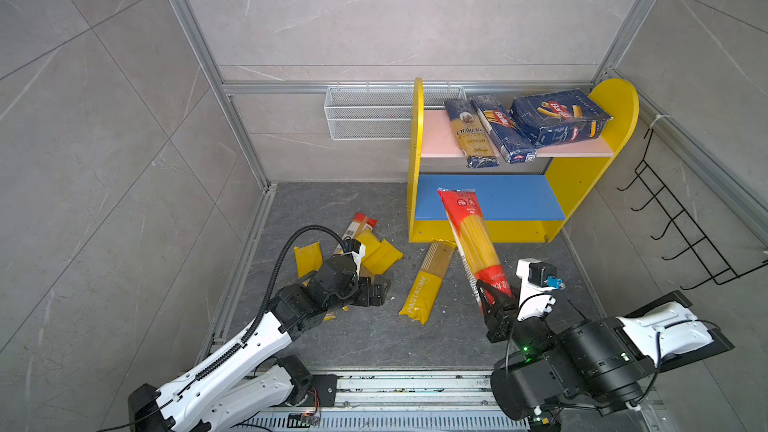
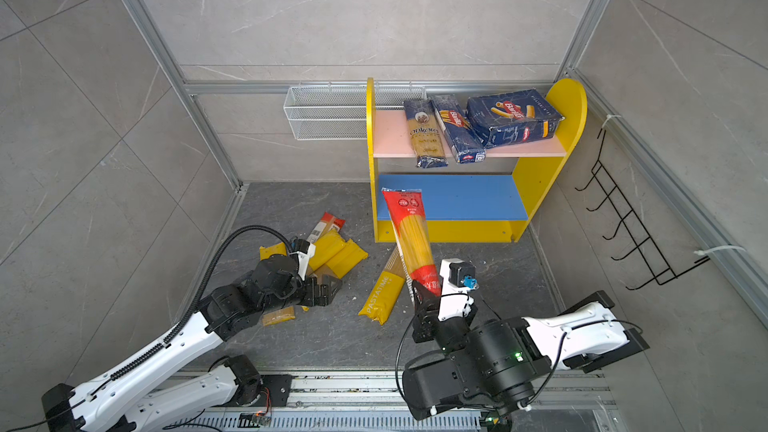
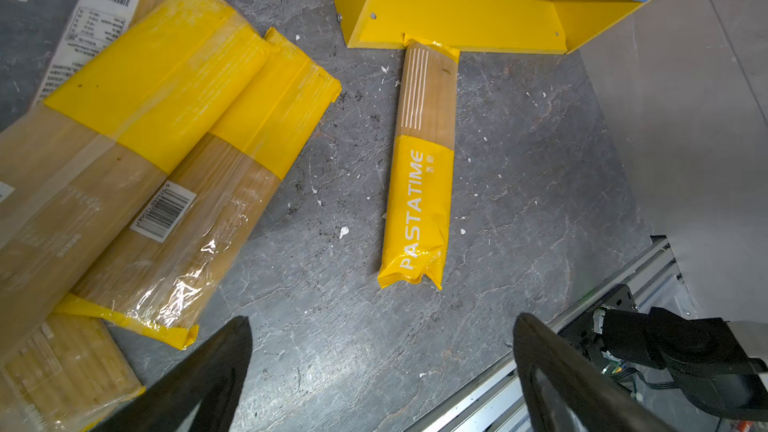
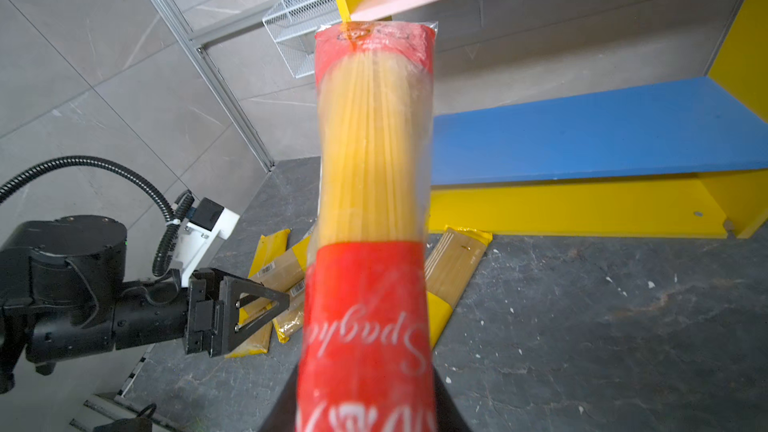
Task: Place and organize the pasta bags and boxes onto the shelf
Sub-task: 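Lift the red spaghetti bag upright toward the pink shelf with the right gripper, then raise the red bag onto the pink shelf beside the Ankara bag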
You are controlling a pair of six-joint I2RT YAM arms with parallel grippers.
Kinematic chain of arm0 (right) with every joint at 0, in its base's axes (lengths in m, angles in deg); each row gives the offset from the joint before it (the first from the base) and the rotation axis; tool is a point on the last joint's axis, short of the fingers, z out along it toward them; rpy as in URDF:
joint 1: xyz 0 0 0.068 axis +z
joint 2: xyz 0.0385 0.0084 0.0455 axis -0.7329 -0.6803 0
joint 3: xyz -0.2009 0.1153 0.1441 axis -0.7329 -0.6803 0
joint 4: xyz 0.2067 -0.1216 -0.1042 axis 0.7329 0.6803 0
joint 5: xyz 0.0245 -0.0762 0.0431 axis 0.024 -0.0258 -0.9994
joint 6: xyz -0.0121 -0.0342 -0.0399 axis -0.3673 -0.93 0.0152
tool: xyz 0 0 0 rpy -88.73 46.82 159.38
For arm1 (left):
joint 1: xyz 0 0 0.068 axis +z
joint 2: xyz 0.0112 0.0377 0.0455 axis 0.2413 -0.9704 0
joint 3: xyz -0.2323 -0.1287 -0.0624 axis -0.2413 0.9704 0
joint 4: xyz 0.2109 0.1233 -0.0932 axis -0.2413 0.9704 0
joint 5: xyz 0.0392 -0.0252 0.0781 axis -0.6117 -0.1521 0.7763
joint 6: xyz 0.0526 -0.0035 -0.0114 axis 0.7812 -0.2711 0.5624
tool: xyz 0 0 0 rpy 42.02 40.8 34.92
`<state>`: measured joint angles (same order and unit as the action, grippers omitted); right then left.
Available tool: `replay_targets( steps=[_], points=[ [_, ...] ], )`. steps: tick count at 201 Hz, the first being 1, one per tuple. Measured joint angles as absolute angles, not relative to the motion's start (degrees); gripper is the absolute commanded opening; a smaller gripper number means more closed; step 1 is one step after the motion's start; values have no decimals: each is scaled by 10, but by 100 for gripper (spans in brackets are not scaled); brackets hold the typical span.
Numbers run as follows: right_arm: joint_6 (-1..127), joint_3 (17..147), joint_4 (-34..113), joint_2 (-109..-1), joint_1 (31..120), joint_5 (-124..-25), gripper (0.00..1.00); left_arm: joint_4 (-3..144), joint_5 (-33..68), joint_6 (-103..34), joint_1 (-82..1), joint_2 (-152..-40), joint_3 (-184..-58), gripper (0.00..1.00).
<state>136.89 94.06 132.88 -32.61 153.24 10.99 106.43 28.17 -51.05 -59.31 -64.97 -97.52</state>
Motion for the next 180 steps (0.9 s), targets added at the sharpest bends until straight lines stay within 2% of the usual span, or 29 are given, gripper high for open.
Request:
replay_targets(
  steps=[76, 108, 117, 134, 142, 180],
  points=[
    [1195, 1178, 1329, -407, 1464, 164, 13, 1053, 237, -482, -560, -690, -1007, 100],
    [1032, 1239, 1288, -440, 1407, 161, 12, 1045, 222, -476, -547, -700, -1008, 100],
    [946, 1225, 1224, -435, 1379, 145, 12, 1044, 219, -475, -544, -702, -1009, 100],
    [768, 1110, 1023, -382, 1315, 86, 13, 1041, 217, -472, -539, -703, -1012, 100],
    [711, 1084, 981, -371, 1288, 54, 12, 1041, 216, -472, -537, -703, -1013, 100],
    [578, 1190, 906, -455, 1172, -60, 11, 1042, 211, -463, -518, -693, -1016, 100]
  ],
)
